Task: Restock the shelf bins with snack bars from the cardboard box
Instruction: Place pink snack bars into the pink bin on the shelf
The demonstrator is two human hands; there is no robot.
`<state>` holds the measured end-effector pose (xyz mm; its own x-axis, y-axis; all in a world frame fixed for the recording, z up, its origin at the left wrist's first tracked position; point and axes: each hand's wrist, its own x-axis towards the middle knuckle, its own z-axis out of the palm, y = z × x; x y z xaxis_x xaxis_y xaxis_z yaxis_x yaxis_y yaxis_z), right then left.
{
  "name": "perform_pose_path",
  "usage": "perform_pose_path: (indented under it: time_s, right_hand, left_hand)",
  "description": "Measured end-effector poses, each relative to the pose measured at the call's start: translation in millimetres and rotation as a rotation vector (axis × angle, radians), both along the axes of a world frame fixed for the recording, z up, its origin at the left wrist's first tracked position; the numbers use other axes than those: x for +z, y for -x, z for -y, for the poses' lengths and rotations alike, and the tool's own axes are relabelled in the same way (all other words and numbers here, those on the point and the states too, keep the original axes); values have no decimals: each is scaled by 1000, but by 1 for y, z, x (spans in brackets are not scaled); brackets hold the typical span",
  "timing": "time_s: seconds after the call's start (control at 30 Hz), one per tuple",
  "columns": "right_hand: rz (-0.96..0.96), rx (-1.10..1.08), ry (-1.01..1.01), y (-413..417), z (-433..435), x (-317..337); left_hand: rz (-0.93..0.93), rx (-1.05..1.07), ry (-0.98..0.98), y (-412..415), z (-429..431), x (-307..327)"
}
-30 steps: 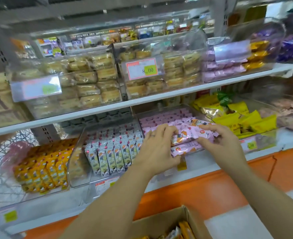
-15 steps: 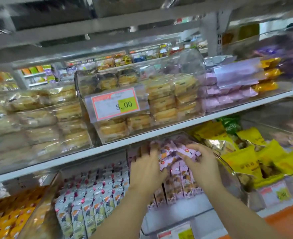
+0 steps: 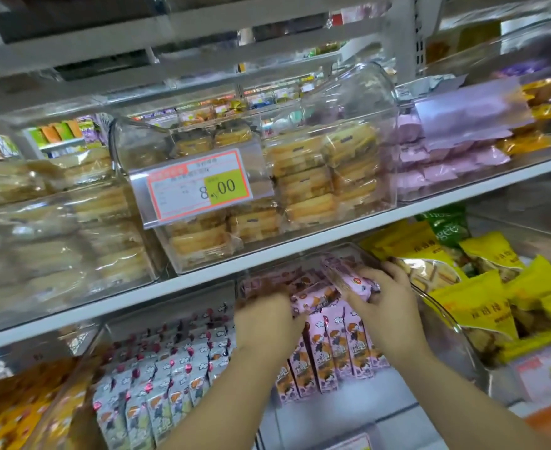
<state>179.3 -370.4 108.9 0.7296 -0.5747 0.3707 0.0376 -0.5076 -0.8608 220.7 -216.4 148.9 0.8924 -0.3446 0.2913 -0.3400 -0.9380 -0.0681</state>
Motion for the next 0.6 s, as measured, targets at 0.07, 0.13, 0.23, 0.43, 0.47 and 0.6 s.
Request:
perform_pose_path:
  time_s: [0.07, 0.13, 0.23, 0.43, 0.47, 0.6]
  right_hand:
    - [4, 7, -11, 0, 3, 2]
    - [0, 6, -38, 0, 5, 5]
    - [51, 35, -86, 1, 5, 9]
    - [69, 148, -39, 14, -4, 18]
    - [62, 168, -18, 18, -5, 19]
    - [34, 238, 109, 37, -10, 26]
  left_hand:
    - [19, -29, 69, 4, -2, 5]
    - [53, -42, 171, 10, -7, 10]
    - [-17, -120, 524, 20, -16, 15]
    - [-35, -178, 873, 29, -32, 19]
    - [-41, -167, 886, 30, -35, 20]
    - [-66, -175, 962, 42, -47, 20]
